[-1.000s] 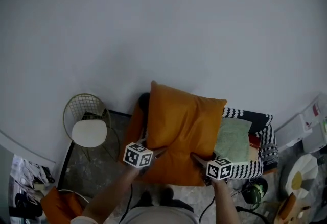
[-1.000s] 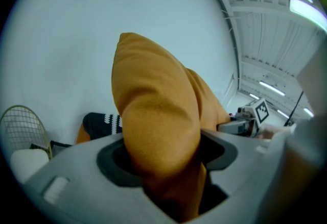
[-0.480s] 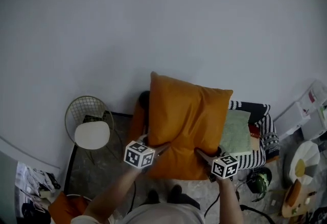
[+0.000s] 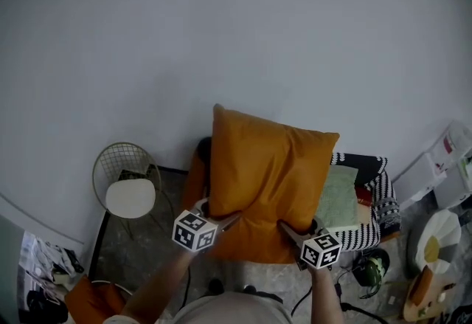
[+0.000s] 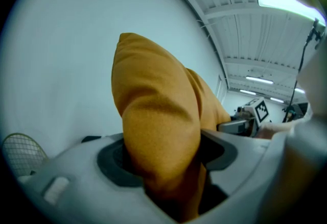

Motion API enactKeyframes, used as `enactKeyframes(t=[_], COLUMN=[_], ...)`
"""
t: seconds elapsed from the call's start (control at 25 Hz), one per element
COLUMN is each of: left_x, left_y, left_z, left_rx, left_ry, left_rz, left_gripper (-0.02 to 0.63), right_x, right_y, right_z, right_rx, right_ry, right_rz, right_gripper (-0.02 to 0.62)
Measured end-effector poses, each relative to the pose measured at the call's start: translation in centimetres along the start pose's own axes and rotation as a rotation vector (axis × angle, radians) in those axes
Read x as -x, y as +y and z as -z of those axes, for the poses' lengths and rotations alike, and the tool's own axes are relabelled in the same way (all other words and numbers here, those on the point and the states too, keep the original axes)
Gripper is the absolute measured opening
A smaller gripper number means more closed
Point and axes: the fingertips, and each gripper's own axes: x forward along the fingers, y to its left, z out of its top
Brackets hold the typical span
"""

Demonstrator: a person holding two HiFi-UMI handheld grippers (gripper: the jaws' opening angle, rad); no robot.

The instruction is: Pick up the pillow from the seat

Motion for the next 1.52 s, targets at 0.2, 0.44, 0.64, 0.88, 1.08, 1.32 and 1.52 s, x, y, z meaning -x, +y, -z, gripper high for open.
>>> enactKeyframes(t=[0.2, 0.44, 0.64, 0.88, 1.08, 1.32, 1.52], left_x=[0.0, -0.4, -0.8, -1.3, -1.5, -1.1, -1.0], left_y=[-1.2, -2.6, -3.4, -4.5, -5.3, -6.5, -6.7], left_z=[0.1, 0.2, -0.1, -0.5, -0.5, -0.3, -0.3], left_rx=[-0.004, -0.001, -0.005, -0.009, 0.001, 0.004, -0.002], left_ry=[-0.021, -0.031, -0.042, -0.049, -0.061, -0.067, -0.063], left_rz=[-0.011, -0.029, -0.044, -0.059, -0.064, -0.067, -0.065], left_gripper=[0.31, 0.308, 0.308, 0.308, 0.308, 0.308, 0.308], right_x=[1.1, 2.1, 2.6, 3.4, 4.2, 5.3, 5.5], right_y=[-0.2, -0.9, -1.4, -2.2, -2.5, -2.3, -2.2], right_z=[0.1, 0.2, 0.0, -0.3, -0.5, -0.4, -0.3], right_rx=[0.01, 0.031, 0.05, 0.063, 0.075, 0.086, 0.08], right_ry=[-0.001, -0.001, -0.004, -0.012, -0.009, -0.012, -0.014], right_rz=[-0.018, -0.045, -0.064, -0.084, -0.091, -0.091, -0.088], right_gripper=[0.322, 0.322, 0.321, 0.314, 0.314, 0.313, 0.313])
